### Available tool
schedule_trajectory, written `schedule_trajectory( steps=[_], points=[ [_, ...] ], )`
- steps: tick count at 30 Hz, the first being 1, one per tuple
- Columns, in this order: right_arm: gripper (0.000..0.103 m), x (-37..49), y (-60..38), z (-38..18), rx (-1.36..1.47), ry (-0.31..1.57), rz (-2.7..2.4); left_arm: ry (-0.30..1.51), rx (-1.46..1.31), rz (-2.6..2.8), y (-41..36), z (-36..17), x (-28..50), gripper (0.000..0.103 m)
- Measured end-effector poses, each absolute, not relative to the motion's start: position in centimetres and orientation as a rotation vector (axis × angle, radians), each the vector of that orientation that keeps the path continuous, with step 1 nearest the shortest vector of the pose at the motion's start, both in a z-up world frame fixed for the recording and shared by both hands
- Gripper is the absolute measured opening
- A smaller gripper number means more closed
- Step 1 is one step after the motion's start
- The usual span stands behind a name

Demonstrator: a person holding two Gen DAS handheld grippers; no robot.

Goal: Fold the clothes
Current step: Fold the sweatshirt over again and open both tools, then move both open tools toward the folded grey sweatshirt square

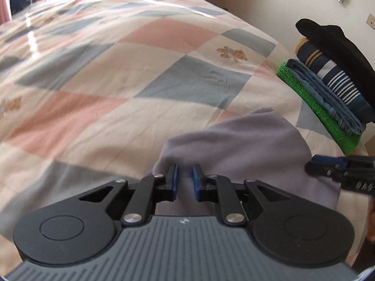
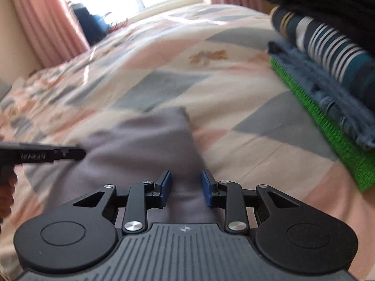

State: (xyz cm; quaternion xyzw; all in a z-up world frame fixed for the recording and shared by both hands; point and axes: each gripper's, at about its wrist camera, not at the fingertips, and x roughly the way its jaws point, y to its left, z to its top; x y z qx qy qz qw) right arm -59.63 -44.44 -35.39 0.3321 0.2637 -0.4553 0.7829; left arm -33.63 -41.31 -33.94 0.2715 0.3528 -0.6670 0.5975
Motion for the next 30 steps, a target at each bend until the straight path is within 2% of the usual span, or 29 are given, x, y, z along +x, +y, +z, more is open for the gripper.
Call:
schedule_trajectory(
  steps=[4,7,12,16,17,18,21,22,23,24,30],
  points=[
    [0.034,-60.3,-42.1,-32.1,0.710,0.517,-1.013,0.813,0.613,-1.532,-38.6,-30.7,-33.1,0.011],
    [0.033,-59.4,-39.5,-32.4,0.705,0.560,-0.988,0.841,0.614,-1.575,-35.2,-29.4,-33.7,0.011],
    [0.034,-57.0,-38.9,-36.2,0.698,0.698,-1.031,0.859,0.744,-1.615,-31.9,-32.7,-37.0,0.016],
    [0.035,-56.4,-38.2,-32.3,0.704,0.691,-1.065,0.911,0.783,-1.541,-32.1,-31.6,-36.2,0.019],
    [0.040,-56.4,-37.4,-30.7,0.694,0.681,-1.070,0.902,0.786,-1.523,-31.8,-30.2,-35.8,0.018],
    [0.050,-56.4,-36.3,-29.1,0.693,0.677,-1.076,0.896,0.790,-1.506,-31.4,-28.9,-35.5,0.020],
    [0.057,-56.8,-32.3,-25.6,0.751,0.678,-1.105,0.922,0.812,-1.468,-29.3,-24.9,-34.6,0.023],
    [0.059,-56.9,-31.0,-24.5,0.777,0.679,-1.114,0.934,0.819,-1.448,-28.5,-23.8,-34.4,0.030],
    [0.066,-56.8,-29.8,-23.8,0.804,0.683,-1.122,0.939,0.825,-1.433,-27.6,-22.6,-34.3,0.034],
    [0.072,-56.7,-28.8,-23.2,0.826,0.690,-1.124,0.935,0.833,-1.421,-26.7,-21.5,-34.5,0.035],
    [0.085,-55.2,-24.8,-19.2,0.872,0.714,-1.136,0.907,0.851,-1.372,-20.9,-16.0,-35.2,0.042]
  ],
)
